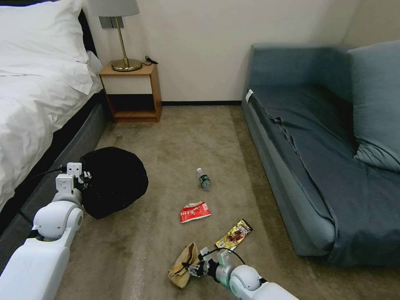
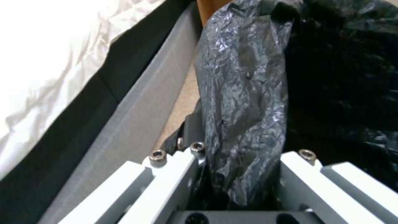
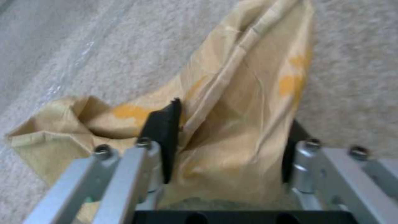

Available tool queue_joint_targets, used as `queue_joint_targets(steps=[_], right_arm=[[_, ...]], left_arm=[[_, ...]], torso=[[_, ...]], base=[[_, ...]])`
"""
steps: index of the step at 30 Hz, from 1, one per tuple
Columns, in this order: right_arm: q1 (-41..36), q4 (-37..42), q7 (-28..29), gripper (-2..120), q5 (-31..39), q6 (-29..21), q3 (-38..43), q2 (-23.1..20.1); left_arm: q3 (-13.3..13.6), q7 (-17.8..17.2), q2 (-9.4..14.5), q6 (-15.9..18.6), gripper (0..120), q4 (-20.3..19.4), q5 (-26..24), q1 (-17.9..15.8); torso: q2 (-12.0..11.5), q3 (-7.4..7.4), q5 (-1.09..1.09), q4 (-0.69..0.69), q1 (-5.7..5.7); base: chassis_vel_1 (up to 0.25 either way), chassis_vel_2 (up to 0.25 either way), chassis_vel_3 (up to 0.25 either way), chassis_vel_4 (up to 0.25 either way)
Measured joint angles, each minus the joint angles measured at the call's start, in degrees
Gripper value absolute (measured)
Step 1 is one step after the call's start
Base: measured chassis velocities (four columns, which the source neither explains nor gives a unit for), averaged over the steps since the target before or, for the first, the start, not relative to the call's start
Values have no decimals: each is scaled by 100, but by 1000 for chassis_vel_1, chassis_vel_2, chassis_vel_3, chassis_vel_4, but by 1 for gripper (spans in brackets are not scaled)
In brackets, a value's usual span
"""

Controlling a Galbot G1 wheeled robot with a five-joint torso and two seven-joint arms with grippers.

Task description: Pick up the trash bin, then pick up the garbage on the floor and place it into the trash bin.

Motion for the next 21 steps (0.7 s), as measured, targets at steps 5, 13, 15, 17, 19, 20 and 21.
queue_joint_targets(steps=[5,13,15,17,19,20,21], right_arm=[[78,-80,11,18,3,41,90,1],[123,-191,69,0,-9,99,319,157],[132,-174,73,0,-11,102,364,153],[145,-95,83,0,-10,105,459,129],[155,-39,86,0,-9,108,526,107],[164,1,88,0,-6,109,576,97],[203,89,103,0,40,109,695,75]], left_arm=[[26,-31,-32,155,4,-156,-353,25],[15,-39,-37,147,4,-106,-358,36],[6,-38,-38,126,4,-106,-355,52],[-3,-37,-54,62,4,-102,-334,85],[-9,-37,-73,-3,4,-102,-314,108],[-12,-37,-90,-49,4,-104,-299,128],[-15,-37,-126,-125,4,-122,-282,169]], torso=[[0,0,0,-1,0],[0,0,0,1,0],[0,0,0,0,0],[0,0,0,-1,0],[0,0,0,-1,0],[0,0,0,-1,0],[0,0,0,0,0]], base=[[0,0,0,0],[0,0,0,0],[0,0,0,0],[0,0,0,0],[0,0,0,0],[0,0,0,0],[0,0,0,0]])
